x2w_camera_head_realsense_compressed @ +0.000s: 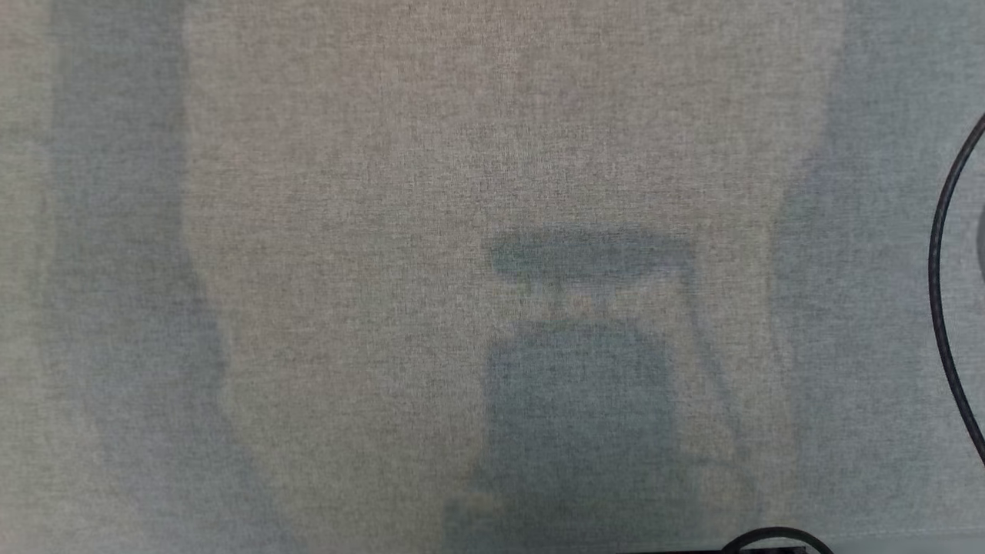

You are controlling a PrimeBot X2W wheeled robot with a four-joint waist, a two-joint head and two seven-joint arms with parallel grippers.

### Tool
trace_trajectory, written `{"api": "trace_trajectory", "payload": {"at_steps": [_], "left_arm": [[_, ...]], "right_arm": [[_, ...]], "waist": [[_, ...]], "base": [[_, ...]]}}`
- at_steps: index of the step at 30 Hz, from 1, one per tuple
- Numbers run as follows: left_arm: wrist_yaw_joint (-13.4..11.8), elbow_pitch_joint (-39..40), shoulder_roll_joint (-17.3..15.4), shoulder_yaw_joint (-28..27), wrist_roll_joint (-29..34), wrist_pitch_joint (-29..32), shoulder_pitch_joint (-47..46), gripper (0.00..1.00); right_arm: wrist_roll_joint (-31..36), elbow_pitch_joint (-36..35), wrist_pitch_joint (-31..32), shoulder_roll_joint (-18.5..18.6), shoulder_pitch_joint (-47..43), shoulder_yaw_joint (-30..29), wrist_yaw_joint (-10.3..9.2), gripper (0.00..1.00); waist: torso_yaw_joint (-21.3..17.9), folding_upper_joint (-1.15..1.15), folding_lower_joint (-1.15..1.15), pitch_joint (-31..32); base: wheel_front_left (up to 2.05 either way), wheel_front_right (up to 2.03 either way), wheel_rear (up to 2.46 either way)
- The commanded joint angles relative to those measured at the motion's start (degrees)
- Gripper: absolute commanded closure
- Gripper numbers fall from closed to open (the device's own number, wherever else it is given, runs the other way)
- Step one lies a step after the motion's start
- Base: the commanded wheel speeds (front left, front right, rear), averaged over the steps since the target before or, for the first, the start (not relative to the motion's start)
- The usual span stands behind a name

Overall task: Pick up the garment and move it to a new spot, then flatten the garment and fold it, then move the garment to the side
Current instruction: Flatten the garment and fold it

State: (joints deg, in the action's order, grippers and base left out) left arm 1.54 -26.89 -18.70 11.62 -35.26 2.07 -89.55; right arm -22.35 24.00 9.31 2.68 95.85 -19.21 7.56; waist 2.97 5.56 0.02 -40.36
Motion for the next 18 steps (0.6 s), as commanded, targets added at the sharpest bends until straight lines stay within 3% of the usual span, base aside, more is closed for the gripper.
{"api": "trace_trajectory", "payload": {"at_steps": [1,6,9,18], "left_arm": [[0.28,-3.66,0.22,-0.36,0.86,-3.6,-2.23,1.0],[4.57,-12.21,0.04,3.28,3.36,-12.28,-2.61,1.0],[5.73,-15.24,-0.64,6.22,2.26,-13.67,1.2,1.0],[5.84,-7.29,-7.66,14.06,-7.3,-15.37,26.69,1.0]], "right_arm": [[-1.15,1.94,-3.16,0.49,2.3,0.16,-0.16,1.0],[-5.64,3.94,-6.74,0.37,-2.15,9.13,-0.13,1.0],[-9.62,1.83,-6.15,2.87,-9.73,12.44,-0.09,1.0],[-22.14,-10.76,-5.99,11.36,-45.12,19.03,-0.14,1.0]], "waist": [[-0.53,0.02,-0.02,-7.13],[-1.03,0.02,-0.02,-7.55],[-1.17,0.02,-0.02,-6.19],[-1.41,0.02,-0.02,4.57]], "base": [[0.0,0.0,0.0],[0.0,0.0,0.0],[0.0,0.0,0.0],[0.0,0.0,0.0]]}}
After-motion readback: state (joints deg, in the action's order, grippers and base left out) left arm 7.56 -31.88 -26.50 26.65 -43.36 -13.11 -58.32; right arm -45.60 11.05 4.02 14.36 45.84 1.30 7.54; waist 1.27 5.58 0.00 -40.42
